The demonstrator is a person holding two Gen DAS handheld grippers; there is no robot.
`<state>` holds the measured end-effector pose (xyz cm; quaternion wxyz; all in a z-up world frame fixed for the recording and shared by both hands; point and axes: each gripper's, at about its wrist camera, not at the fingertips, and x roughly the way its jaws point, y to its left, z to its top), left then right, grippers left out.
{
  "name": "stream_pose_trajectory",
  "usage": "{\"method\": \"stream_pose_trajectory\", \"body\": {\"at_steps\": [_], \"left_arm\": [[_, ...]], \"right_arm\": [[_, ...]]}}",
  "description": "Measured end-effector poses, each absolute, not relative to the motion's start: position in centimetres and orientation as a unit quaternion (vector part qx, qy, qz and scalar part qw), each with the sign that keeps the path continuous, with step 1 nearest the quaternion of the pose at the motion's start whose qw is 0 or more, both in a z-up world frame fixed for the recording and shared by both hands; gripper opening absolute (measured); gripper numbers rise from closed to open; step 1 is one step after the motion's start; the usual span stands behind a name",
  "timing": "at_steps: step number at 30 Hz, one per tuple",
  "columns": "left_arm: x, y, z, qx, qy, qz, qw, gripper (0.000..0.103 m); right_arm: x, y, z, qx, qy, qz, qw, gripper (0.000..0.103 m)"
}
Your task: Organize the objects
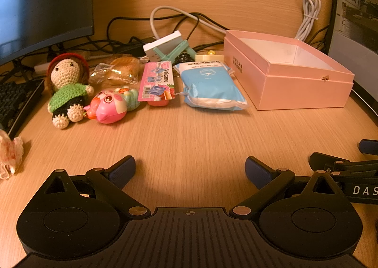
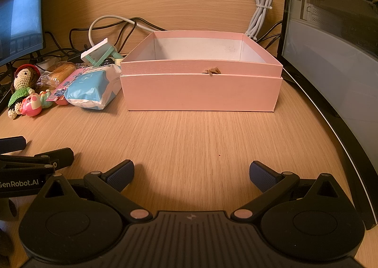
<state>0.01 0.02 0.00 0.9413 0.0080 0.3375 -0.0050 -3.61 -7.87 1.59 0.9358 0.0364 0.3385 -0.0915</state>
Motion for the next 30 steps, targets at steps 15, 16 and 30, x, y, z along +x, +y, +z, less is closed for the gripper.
{"method": "stream_pose_trajectory", "body": {"at_steps": [15,16,30], "left_arm": [[-0.6,-0.1,0.3,0.009,0.345,0.001,0.939,0.1],[-0.8,0.1,0.4,0.009,0.351,-0.001,0.936,0.099],[-2.5,15.6,6.5,-0.008,0.317,0.152,0.936,0.085]], "right_arm": [[-3.1,-8.1,1.9,0.033,0.367,-0.075,0.926,0.103],[-3.2,-8.1,2.0,0.033,0.369,-0.074,0.926,0.103],[-3.1,-6.6,4.0,0.031,0.377,-0.058,0.924,0.103]]}}
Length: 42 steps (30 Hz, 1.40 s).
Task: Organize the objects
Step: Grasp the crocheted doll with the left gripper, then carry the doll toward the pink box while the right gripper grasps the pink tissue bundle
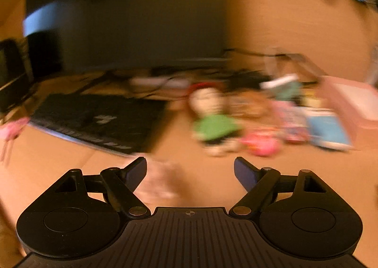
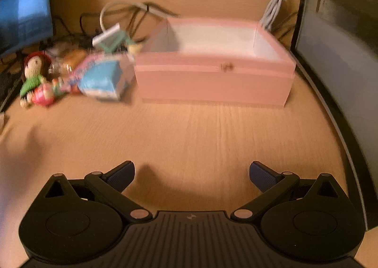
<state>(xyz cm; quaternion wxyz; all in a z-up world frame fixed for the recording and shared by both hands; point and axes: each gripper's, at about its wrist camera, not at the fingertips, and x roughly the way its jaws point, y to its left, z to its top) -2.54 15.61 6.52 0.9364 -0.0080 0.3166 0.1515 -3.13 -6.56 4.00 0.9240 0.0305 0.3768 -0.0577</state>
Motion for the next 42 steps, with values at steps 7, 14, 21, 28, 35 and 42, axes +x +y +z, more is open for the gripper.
{"method": "stream_pose_trajectory", "body": {"at_steps": [7,14,21,28,35,42], "left_arm": [[5.5,18.5,9.0,-0.097,0.327,0.096,0.935,0.085],[13.7,16.8,5.9,-0.065,0.384,0.095,0.916,0.081],[15.6,16.8,4.4,-0.067,0.372,0.12,0.918,0.07],[15.1,16.8,4.6,-0.063,0.378,0.123,0.915,0.069],[15.6,17.3,3.5,-0.118,0.411,0.149,0.892,0.064],[12.9,17.7,5.7,-0.14,0.399,0.124,0.898,0.058]], "right_arm": [[-3.5,-2.7,8.5,0.033,0.324,-0.036,0.945,0.103],[-3.8,-0.7,11.0,0.019,0.334,-0.053,0.941,0.103],[-5.2,-2.3,11.3,0.001,0.344,-0.069,0.936,0.103],[-3.7,-2.6,10.4,-0.011,0.356,-0.013,0.935,0.103],[-3.6,-2.0,10.1,-0.035,0.348,0.044,0.936,0.103],[-3.4,-2.9,8.7,-0.039,0.362,0.062,0.929,0.103]]}}
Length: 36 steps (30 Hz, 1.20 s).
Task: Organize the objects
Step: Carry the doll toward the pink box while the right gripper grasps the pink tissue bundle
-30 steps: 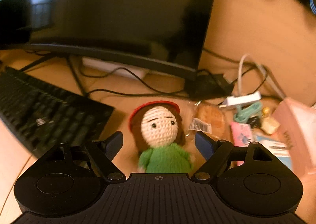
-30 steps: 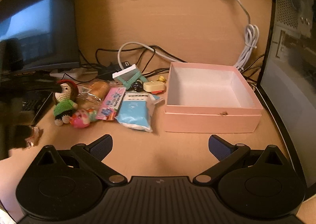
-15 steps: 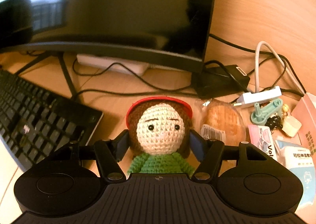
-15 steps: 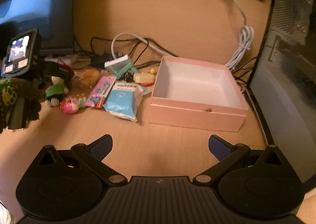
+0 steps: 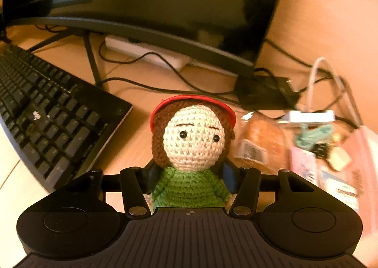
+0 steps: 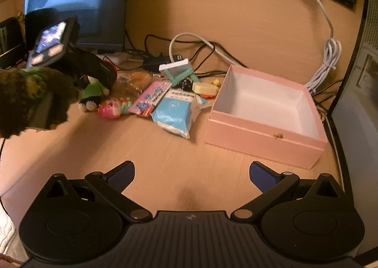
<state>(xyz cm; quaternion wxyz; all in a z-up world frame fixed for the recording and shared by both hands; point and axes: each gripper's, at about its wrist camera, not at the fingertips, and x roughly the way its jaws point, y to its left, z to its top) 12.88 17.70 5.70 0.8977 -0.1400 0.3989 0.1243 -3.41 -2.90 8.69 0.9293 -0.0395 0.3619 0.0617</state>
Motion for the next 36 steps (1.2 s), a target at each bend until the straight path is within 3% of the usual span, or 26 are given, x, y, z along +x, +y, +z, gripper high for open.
{"method": "stream_pose_trajectory", "body": {"at_steps": [8,21,22,23,25,26,29,30,36], "left_arm": [[4.7,21.2,11.9,-0.136,0.372,0.086,0.914,0.057],[-2.2,30.0,15.1,-0.165,0.345,0.113,0.917,0.058],[-2.3,30.1,15.2,-0.165,0.343,0.114,0.918,0.058],[-2.5,30.6,15.3,-0.168,0.34,0.115,0.918,0.058],[-2.7,31.1,15.1,-0.175,0.337,0.117,0.918,0.058],[-2.9,31.5,15.0,-0.177,0.336,0.117,0.918,0.058],[-2.9,31.8,14.2,-0.184,0.34,0.11,0.916,0.058],[-2.8,31.7,13.9,-0.186,0.344,0.105,0.915,0.058],[-2.2,30.4,12.0,-0.205,0.364,0.065,0.906,0.058]], "right_arm": [[0.5,4.6,6.8,-0.043,0.373,0.155,0.914,0.103],[5.9,24.7,4.3,-0.104,0.346,0.275,0.891,0.102],[6.5,25.7,3.9,-0.107,0.352,0.273,0.889,0.099],[6.9,26.2,3.7,-0.11,0.358,0.272,0.886,0.089],[7.3,26.5,3.4,-0.114,0.371,0.275,0.88,0.063],[7.3,26.4,3.5,-0.117,0.376,0.273,0.878,0.045],[7.1,24.6,4.1,-0.117,0.379,0.258,0.881,0.023],[6.9,23.5,4.5,-0.114,0.38,0.25,0.883,0.018],[4.9,13.4,7.0,-0.067,0.38,0.183,0.904,0.014]]}}
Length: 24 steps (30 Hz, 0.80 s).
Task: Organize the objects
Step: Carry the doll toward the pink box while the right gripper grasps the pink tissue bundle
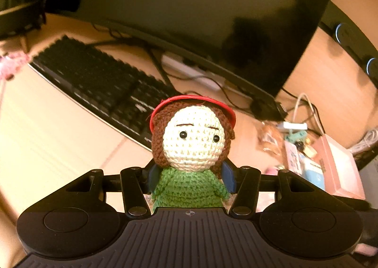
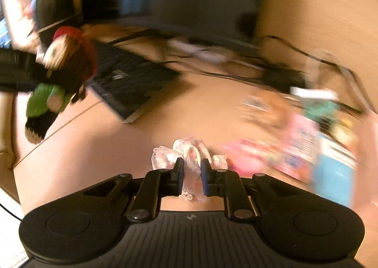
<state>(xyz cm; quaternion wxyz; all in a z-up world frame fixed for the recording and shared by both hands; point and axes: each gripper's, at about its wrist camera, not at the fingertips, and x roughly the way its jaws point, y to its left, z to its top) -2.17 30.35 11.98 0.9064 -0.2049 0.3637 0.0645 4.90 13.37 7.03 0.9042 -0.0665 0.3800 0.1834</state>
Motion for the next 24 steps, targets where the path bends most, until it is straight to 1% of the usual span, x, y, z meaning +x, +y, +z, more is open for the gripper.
{"method": "stream_pose_trajectory", "body": {"at_steps": [6,11,16,21,24], "left_arm": [[-0.3,28.0,11.5,-0.198,0.376,0.04,0.904,0.058],[1.3,24.6,12.8,-0.186,0.376,-0.007,0.908,0.058],[4.4,17.5,13.8,-0.172,0.388,-0.089,0.901,0.058],[9.1,7.7,15.7,-0.14,0.389,-0.182,0.892,0.058],[12.8,1.8,15.6,-0.116,0.395,-0.204,0.888,0.058]], "right_arm": [[2.2,6.3,9.1,-0.04,0.363,0.127,0.922,0.014],[-0.1,2.8,9.4,-0.036,0.367,0.1,0.924,0.014],[-2.6,-3.4,11.0,-0.027,0.353,0.049,0.934,0.014],[-4.3,-8.2,12.5,-0.001,0.33,0.014,0.944,0.014],[-5.0,-10.1,12.2,0.023,0.328,-0.001,0.944,0.014]]}}
